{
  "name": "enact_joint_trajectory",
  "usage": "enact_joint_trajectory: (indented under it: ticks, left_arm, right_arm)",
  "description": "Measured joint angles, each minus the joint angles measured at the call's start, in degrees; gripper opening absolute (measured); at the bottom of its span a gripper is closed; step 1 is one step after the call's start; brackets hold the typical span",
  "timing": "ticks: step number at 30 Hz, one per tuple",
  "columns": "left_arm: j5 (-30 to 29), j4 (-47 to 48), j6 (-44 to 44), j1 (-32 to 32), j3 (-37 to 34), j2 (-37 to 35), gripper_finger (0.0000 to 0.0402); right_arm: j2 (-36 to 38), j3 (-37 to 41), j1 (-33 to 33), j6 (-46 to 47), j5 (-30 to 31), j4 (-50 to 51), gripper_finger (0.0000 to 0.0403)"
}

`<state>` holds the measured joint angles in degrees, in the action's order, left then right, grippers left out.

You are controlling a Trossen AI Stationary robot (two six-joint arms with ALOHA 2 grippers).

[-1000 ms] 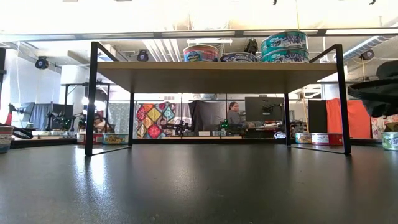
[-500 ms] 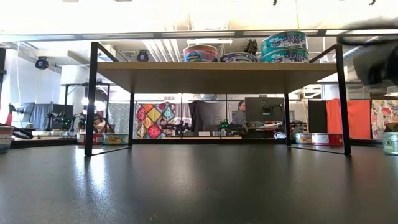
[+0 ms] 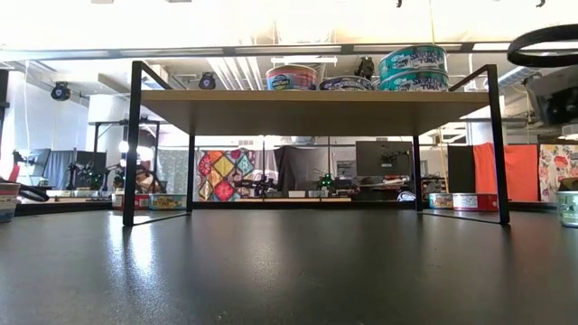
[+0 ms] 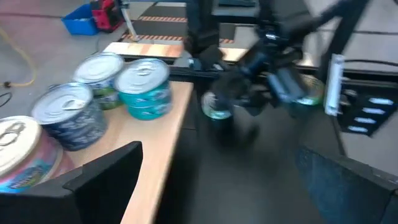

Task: Stack canned seafood by type on shelf
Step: Put the green tuna can on the shelf

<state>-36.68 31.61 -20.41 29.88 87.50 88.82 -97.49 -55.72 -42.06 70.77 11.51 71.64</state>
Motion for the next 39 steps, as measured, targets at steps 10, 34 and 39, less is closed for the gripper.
enact_joint_trajectory:
  ticks: [10,34,39]
  left_arm:
    - [-2.9,10.1,-13.6,11.0,-0.6,0.1,0.0400]
    - [4.7,5.5,-32.2,18.1,-5.0,16.4,0.0383]
    - [4.8,5.5,-30.4,18.6,-5.0,17.4,0.0382]
  right_arm:
    - [-0.3,-15.7,-1.7,-4.2,-1.7,-9.4,0.0013]
    - [-0.1,-7.3,-10.9,-12.6,0.6,6.0,0.0013]
    - [-0.1,-3.4,-10.7,-24.0,-2.1,-6.1,0.0013]
